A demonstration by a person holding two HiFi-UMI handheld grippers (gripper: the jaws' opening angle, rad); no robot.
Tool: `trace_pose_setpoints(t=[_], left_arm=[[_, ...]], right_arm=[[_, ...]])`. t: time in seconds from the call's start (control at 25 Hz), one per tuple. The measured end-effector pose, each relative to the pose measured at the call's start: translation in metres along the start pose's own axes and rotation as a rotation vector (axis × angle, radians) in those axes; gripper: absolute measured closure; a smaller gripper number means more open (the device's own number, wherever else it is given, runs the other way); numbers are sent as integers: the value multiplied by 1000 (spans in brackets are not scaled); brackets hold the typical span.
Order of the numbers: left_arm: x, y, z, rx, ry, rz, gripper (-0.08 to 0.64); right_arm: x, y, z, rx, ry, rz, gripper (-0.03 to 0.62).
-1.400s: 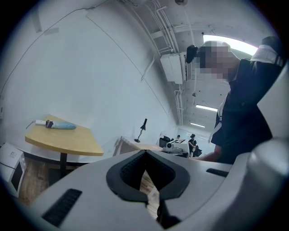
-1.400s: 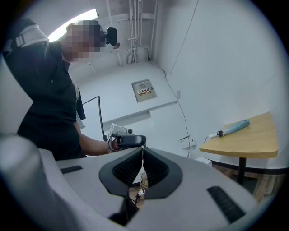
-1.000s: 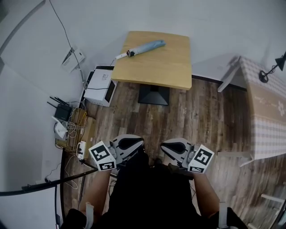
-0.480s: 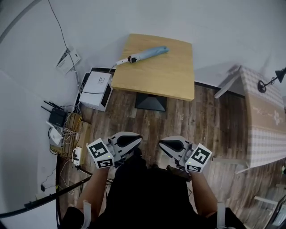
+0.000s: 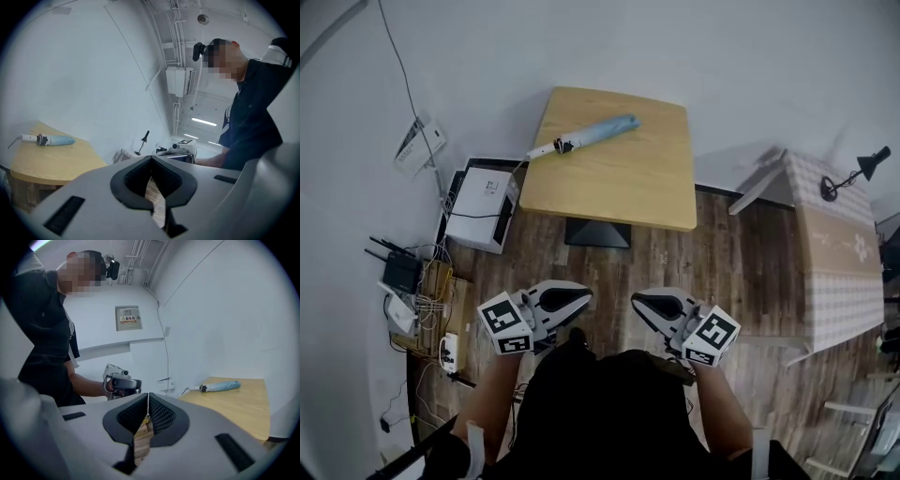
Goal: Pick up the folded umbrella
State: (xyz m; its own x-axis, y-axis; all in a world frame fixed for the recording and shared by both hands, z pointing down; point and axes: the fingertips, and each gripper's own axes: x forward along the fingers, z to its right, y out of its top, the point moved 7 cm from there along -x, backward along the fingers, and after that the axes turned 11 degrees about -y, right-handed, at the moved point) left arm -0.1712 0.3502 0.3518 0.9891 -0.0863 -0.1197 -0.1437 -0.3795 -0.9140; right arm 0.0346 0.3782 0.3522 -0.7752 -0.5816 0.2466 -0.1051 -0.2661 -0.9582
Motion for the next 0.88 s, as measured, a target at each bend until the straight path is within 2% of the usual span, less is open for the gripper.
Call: trace_pose_setpoints(t=[0.16, 0.32, 0.48, 0.64, 0.88], left_arm=[[-3, -1, -19, -17, -36, -8, 548], [-4, -1, -37, -44, -36, 0, 548], [3, 3, -59, -49, -26, -9, 548], [15, 14, -84, -40, 5, -23, 548], [28, 33, -124, -33, 87, -29, 548]], right_arm=[[15, -3, 0, 33, -26, -10, 572], [23, 5, 3, 111, 4, 12, 572], [37, 13, 22, 63, 33, -8, 572], [55, 19, 56, 56, 70, -6, 572], [85, 36, 110, 24, 146, 4, 572]])
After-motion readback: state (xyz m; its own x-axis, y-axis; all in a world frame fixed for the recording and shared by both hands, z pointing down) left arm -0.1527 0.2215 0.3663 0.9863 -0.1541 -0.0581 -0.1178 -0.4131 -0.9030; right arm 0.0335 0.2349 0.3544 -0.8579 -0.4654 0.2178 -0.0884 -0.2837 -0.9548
